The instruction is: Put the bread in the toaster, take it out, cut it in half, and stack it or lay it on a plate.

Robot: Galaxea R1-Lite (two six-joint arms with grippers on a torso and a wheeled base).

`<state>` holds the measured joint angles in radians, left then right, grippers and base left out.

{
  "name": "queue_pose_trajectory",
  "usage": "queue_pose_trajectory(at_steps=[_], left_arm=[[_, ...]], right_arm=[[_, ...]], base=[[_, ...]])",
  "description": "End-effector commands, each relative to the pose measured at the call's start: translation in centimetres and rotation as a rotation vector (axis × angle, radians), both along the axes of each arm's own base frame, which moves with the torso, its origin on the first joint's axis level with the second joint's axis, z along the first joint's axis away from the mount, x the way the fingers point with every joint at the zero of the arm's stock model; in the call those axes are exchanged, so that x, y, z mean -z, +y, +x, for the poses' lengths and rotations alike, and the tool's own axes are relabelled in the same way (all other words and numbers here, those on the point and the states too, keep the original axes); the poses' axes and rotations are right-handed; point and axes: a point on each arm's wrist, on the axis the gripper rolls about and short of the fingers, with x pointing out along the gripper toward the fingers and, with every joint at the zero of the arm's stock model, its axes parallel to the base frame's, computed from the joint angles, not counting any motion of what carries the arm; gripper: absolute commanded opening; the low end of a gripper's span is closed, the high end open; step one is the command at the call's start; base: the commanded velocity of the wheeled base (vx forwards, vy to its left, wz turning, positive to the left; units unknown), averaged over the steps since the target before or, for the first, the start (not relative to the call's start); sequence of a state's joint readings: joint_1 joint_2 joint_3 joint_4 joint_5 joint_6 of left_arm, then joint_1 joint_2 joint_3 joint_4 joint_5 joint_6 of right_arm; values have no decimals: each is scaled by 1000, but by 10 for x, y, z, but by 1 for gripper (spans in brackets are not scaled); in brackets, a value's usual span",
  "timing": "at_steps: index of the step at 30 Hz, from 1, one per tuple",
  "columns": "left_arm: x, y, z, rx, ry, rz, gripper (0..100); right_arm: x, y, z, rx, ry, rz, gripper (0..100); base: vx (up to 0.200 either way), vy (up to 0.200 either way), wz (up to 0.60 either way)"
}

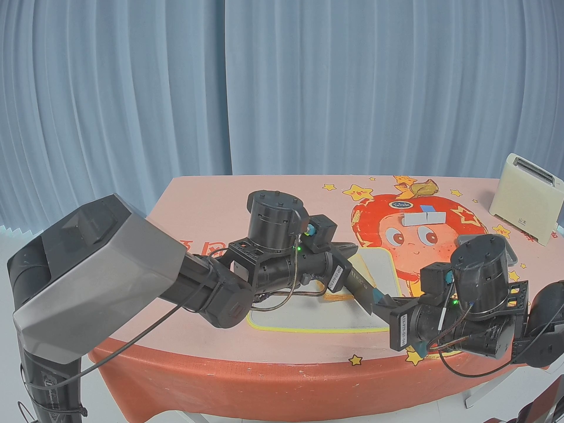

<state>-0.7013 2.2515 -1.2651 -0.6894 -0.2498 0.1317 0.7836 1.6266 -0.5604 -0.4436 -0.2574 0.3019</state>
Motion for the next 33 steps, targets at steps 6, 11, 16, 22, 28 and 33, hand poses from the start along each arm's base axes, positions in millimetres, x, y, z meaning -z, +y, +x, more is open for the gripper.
queue_pose_trajectory(at_steps=[6, 11, 16, 22, 28, 33], left_arm=[[18, -1, 3, -5, 36, 30, 0], [13, -3, 3, -1, 27, 20, 0], [1, -4, 2, 2, 5, 1, 0], [-14, -4, 2, 1, -24, -24, 0], [-14, -5, 5, -20, -36, -26, 0], [-11, -4, 6, -25, -29, -22, 0]], right_arm=[[-6, -1, 3, 12, -20, 19, 0], [-2, -2, 2, 11, -8, 5, 0], [4, -3, 0, 7, 12, -13, 0], [7, -4, -2, 4, 22, -25, 0], [4, -3, 0, 11, 9, -12, 0], [0, -3, 2, 14, -2, -1, 0]], base=[[0, 0, 0], [0, 0, 0], [0, 0, 0], [0, 0, 0], [0, 0, 0], [0, 0, 0]])
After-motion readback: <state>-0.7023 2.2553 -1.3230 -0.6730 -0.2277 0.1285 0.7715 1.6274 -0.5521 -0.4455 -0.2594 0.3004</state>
